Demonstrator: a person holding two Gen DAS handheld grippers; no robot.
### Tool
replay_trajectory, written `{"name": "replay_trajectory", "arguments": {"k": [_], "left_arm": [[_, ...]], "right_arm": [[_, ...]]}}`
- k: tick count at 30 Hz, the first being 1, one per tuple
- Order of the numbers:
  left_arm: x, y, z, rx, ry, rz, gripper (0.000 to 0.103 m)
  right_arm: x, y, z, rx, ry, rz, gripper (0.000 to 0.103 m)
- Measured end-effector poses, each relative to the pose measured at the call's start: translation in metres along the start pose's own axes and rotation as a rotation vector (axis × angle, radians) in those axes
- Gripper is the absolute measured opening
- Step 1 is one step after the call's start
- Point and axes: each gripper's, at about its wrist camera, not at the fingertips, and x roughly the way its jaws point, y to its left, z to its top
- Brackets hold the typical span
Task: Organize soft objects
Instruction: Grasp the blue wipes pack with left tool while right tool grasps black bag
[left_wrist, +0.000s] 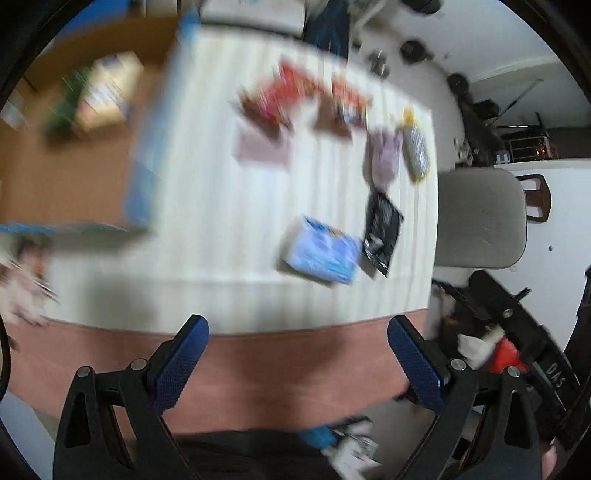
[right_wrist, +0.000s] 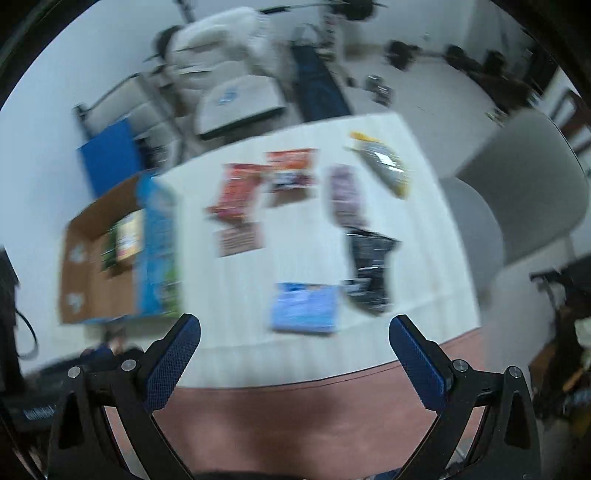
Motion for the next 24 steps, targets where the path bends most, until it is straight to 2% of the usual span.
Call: {"name": "replay_trajectory", "arguments": {"k": [2,7,14,15,17,20,24], "left_arm": [[0.042,-0.012,0.009,-0.058,0.082,-0.020,0.099],[0.117,-0.020,0.029,-0.234,0.202,-0.081,0.099],[0.171,-0.024,0.050,-0.400,0.250,-0.096,0.099],[0.176,-0.025,0.051,-0.411,0.250,-0.081,0.096],[0.184,-0.027,0.055,-0.404,0.246,-0.038,0.076],[0.189,-0.028,0.057,-0.346,0.236,0.004,0.058],[0.181,-0.034,0.061,-0.221,0.200,0.094,0.047]], "right_arm": [[0.023,-0.037,0.012,0.049,0.024,-0.041,0.103],[0.078,-0.100,0.024,0.128,0.113,-0.032,0.103],[0.137,-0.115,0.029,0.133,0.208,0.005,0.102],[0.144,-0.115,0.031,0.131,0.218,0.007,0.102],[0.159,-0.116,0.035,0.129,0.241,0.013,0.101],[0.179,-0.112,0.041,0.124,0.269,0.019,0.100],[0.200,-0.106,0.048,0.117,0.299,0.026,0.098]]}}
